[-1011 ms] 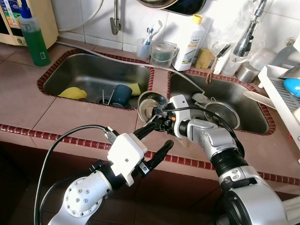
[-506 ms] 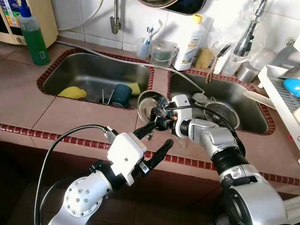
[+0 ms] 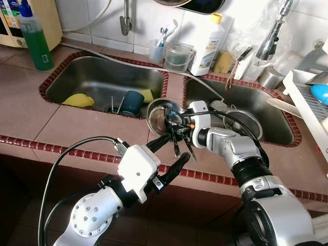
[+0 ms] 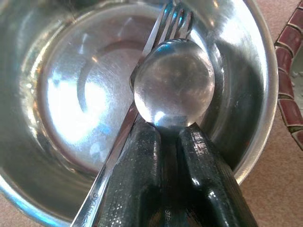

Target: Kitchen organization

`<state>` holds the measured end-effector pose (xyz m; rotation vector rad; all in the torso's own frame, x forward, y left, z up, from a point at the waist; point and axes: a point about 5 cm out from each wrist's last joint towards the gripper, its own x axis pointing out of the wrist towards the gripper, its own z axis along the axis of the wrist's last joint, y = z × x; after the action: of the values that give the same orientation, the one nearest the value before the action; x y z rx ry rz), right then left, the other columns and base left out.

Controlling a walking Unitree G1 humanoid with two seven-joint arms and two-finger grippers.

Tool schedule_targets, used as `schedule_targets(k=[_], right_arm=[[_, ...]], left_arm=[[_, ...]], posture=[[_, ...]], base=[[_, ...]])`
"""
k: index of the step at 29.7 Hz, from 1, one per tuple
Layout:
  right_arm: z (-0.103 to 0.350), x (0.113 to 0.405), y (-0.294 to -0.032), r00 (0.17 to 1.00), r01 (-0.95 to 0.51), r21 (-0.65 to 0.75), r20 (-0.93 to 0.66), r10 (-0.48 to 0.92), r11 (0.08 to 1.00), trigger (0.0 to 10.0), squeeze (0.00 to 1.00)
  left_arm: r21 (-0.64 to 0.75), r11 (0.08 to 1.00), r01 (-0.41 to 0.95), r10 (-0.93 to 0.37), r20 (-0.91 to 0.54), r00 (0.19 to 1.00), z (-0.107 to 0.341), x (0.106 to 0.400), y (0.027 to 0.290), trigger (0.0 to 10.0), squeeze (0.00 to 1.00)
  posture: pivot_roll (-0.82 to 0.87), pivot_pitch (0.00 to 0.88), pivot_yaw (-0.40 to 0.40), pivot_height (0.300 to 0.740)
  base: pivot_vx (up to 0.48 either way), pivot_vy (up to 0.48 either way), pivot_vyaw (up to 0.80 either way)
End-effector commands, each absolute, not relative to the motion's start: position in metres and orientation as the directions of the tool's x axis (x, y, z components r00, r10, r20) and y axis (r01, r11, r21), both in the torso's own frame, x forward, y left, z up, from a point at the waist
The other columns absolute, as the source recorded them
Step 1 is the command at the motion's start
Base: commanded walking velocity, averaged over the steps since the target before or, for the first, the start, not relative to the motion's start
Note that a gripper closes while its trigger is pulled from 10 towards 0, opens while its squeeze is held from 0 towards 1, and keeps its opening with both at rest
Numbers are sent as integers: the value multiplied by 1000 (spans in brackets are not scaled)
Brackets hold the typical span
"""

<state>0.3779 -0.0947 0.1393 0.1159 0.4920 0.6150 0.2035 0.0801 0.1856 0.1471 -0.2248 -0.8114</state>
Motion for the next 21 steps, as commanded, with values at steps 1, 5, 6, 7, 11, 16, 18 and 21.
schedule_targets(k=[1,5,6,7,11,16,18,21], right_arm=[[143,381,-102,723,-506,243,-404,560,828,0,0],[146,382,-103,729,-503,251,-391,562,827,0,0],[148,383,-104,737,-501,247,-382,558,830,0,0],[148,384,-105,740,-499,247,-377,557,830,0,0],[156,386,-108,765,-509,247,-308,565,824,0,0],[160,386,-114,774,-511,254,-279,568,821,0,0],[163,386,-115,776,-522,245,-260,575,817,0,0],[169,386,-119,784,-533,219,-235,575,817,0,0]], left_arm=[[211,670,711,-741,153,653,188,200,77,10000,0],[209,670,712,-742,152,653,188,200,76,10000,0],[208,669,714,-743,151,652,188,200,76,10000,0],[207,669,714,-743,151,652,188,200,76,10000,0],[206,668,716,-744,151,651,188,201,77,10000,0],[205,668,715,-744,153,651,188,202,77,10000,0],[210,668,714,-743,155,651,189,203,77,10000,0],[204,673,711,-740,159,654,189,205,78,10000,0]], posture=[[-87,95,-165,732],[-90,96,-162,732],[-90,96,-162,732],[-90,96,-162,732],[-95,96,-159,732],[-97,94,-158,732],[-99,90,-156,732],[-100,88,-155,732]], base=[[0,0,0],[0,0,0],[0,0,0],[0,0,0],[0,0,0],[0,0,0],[0,0,0],[0,0,0]])
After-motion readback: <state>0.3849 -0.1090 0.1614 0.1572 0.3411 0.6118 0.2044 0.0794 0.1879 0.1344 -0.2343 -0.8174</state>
